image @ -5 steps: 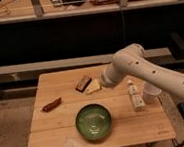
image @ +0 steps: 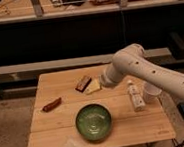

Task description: Move the arm in a circular motion

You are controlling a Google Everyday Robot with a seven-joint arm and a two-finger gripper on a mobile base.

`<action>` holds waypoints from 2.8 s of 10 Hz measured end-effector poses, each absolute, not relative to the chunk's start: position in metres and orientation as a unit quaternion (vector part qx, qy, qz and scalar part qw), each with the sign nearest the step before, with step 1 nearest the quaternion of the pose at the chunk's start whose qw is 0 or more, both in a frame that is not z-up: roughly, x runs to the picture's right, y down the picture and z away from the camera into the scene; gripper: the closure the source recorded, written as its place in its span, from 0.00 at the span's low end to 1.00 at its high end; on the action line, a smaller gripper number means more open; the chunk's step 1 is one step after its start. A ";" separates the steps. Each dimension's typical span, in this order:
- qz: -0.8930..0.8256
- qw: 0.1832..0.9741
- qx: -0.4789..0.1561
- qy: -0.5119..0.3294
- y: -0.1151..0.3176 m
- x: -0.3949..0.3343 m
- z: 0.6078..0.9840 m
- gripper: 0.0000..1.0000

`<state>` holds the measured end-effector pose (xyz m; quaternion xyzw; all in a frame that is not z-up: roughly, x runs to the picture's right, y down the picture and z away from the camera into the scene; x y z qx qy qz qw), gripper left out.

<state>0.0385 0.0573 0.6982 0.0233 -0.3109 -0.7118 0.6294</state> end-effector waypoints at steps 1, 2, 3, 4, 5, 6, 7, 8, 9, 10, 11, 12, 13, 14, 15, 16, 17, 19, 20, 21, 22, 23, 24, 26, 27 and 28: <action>-0.712 0.629 0.023 -0.311 0.057 0.039 0.698 0.20; -0.712 0.629 0.023 -0.311 0.057 0.039 0.698 0.20; -0.712 0.629 0.023 -0.311 0.057 0.039 0.698 0.20; -0.712 0.629 0.023 -0.311 0.057 0.039 0.698 0.20; -0.712 0.629 0.023 -0.311 0.057 0.038 0.698 0.20; -0.712 0.629 0.023 -0.311 0.057 0.039 0.698 0.20; -0.712 0.629 0.023 -0.311 0.057 0.039 0.698 0.20; -0.712 0.629 0.023 -0.311 0.057 0.038 0.698 0.20; -0.712 0.629 0.023 -0.311 0.057 0.039 0.698 0.20; -0.712 0.629 0.023 -0.311 0.057 0.039 0.698 0.20; -0.712 0.629 0.023 -0.311 0.057 0.039 0.698 0.20; -0.712 0.629 0.023 -0.311 0.057 0.039 0.698 0.20; -0.712 0.629 0.023 -0.311 0.057 0.039 0.698 0.20; -0.712 0.629 0.023 -0.311 0.057 0.039 0.698 0.20; -0.712 0.629 0.023 -0.310 0.057 0.039 0.699 0.20; -0.715 0.628 0.019 -0.307 0.058 0.041 0.699 0.20; -0.721 0.626 0.009 -0.298 0.058 0.045 0.701 0.20; -0.757 0.604 -0.047 -0.246 0.056 0.056 0.709 0.20; -0.769 0.592 -0.068 -0.230 0.055 0.054 0.711 0.20; -0.783 0.576 -0.090 -0.218 0.057 0.050 0.712 0.20; -0.793 0.555 -0.112 -0.224 0.070 0.035 0.715 0.20; -0.799 0.540 -0.122 -0.235 0.081 0.022 0.718 0.20; -0.804 0.524 -0.125 -0.254 0.090 0.002 0.722 0.20; -0.817 0.490 -0.113 -0.281 0.090 -0.039 0.732 0.20; -0.822 0.480 -0.108 -0.287 0.084 -0.051 0.737 0.20; -0.828 0.469 -0.104 -0.288 0.073 -0.063 0.746 0.20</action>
